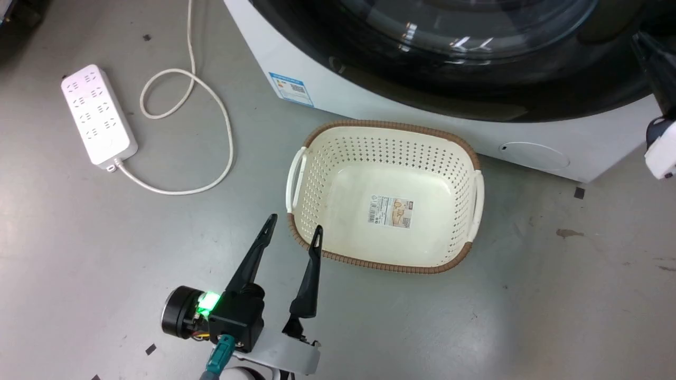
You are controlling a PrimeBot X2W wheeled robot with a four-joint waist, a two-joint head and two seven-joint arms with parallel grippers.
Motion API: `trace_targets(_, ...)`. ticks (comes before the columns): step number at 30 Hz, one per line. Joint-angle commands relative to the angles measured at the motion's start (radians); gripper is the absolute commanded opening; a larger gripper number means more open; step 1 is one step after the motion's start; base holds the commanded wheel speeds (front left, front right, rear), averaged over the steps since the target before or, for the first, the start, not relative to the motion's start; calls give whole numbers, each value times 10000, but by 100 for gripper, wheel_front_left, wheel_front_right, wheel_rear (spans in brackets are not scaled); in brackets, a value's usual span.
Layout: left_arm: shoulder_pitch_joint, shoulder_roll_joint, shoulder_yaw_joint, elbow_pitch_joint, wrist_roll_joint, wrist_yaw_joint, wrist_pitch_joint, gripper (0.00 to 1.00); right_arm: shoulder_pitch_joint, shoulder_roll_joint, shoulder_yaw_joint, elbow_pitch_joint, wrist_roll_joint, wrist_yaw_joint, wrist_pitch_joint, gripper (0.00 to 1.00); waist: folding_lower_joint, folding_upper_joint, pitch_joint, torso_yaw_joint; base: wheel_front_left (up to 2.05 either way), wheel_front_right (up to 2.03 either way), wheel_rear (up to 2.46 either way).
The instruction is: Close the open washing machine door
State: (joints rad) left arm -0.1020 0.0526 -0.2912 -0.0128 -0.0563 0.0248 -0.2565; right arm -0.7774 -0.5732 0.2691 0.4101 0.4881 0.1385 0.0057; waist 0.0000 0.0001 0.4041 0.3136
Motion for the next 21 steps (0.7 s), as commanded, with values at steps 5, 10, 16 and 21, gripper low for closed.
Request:
trace_targets(5, -168, -18, -95, -30, -76, 118, -53, 100, -712, 59, -475, 975, -223, -78, -336, 0, 0, -1, -56, 74, 0, 0, 0)
trace_targets(10, -76, -20, -22, 57, -111, 121, -53, 100, -237, 310, -307, 1304, -245, -78, -862, 0, 0, -1, -530, -118, 0, 0, 0)
trace_targets(16, 133, 36, 270, 240, -129, -57, -53, 100, 1072, 828, -267, 1150, -124, -78, -1858, 100, 0, -1, -1530, -685, 0, 0, 0)
trace_targets(21, 350, 129, 555, 515, -209, -235, -53, 100, 2679, 1531, -1117, 615, -643, -78, -2440, 100, 0, -1, -2301, -1252, 0, 0, 0)
